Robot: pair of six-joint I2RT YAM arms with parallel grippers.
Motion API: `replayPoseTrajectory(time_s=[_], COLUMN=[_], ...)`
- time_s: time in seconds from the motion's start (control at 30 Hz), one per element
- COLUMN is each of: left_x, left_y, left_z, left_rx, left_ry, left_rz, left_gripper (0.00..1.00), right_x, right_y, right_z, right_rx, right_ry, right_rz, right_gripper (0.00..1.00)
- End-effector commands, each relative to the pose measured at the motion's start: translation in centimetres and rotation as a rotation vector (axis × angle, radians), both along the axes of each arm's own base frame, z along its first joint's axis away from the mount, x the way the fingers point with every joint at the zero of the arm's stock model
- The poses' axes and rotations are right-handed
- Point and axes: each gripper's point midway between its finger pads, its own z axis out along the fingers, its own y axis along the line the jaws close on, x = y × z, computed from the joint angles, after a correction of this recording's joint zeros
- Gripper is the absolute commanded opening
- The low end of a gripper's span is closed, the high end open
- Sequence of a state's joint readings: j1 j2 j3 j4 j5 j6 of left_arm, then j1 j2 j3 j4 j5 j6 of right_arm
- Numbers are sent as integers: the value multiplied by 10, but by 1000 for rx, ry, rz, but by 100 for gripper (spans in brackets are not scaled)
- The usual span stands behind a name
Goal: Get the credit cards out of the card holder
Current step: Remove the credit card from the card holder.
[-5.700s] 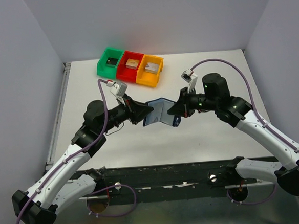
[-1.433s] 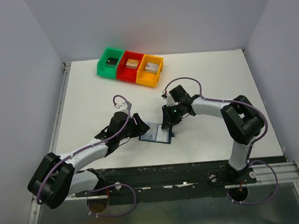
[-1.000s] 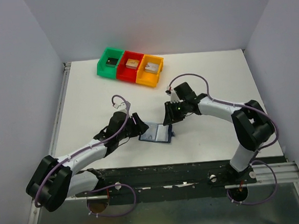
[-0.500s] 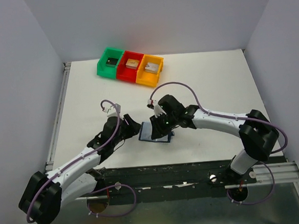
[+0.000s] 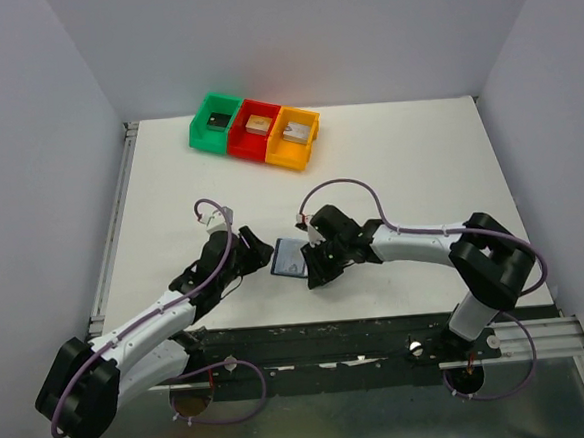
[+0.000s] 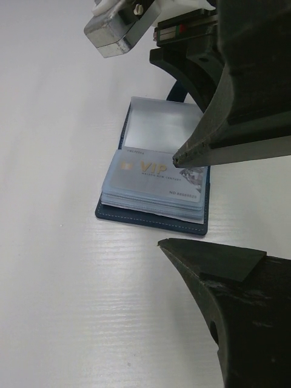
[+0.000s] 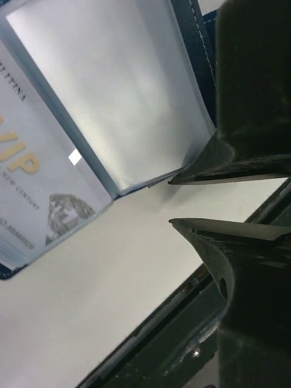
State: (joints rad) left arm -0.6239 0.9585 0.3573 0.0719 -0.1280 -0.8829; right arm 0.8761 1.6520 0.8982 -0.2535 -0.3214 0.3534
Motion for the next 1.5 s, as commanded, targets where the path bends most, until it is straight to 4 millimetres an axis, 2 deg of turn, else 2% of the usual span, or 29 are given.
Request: replayPoseTrajectory(time_s=[0.0, 0.23, 0.4, 0.47, 0.63, 0.73, 0.83, 1.0, 1.13, 1.27, 1.47], left_x=[1, 0, 0, 1, 9, 13, 17, 21, 22, 22, 22], left_y=[-1, -9, -10, -12, -21, -24, -26, -34, -43, -45, -47], left_z=[-1, -3, -2, 0, 12, 14, 15, 10, 5, -5, -19], left_rx=[-8, -19, -20, -22, -24, -23, -30, -48, -76, -73, -55], left_ry=[4, 22, 18, 12, -26, -28, -29, -27, -14, 15, 60], left_rz=[3, -31, -39, -47, -81, -81, -80, -101, -136, -138, -141], left_gripper=[60, 60, 60, 60, 56, 47, 35, 16, 0, 0, 0], right_x=[12, 28, 26, 19, 11, 19, 39, 78, 86, 83, 83], right_y=[-15, -24, -23, -17, 5, 18, 27, 29, 31, 36, 35], right_z=[-18, -24, -14, 0, 62, 89, 100, 87, 76, 69, 48], right_rx=[-103, -142, -109, -50, 180, 269, 324, 391, 467, 498, 457], right_ry=[-39, -40, -51, -49, -95, -112, -99, -5, 89, 119, 164], right_rz=[-76, -119, -102, -64, -7, -3, -67, -238, -262, -244, -252], right_gripper=[37, 39, 40, 42, 45, 46, 44, 42, 41, 42, 43])
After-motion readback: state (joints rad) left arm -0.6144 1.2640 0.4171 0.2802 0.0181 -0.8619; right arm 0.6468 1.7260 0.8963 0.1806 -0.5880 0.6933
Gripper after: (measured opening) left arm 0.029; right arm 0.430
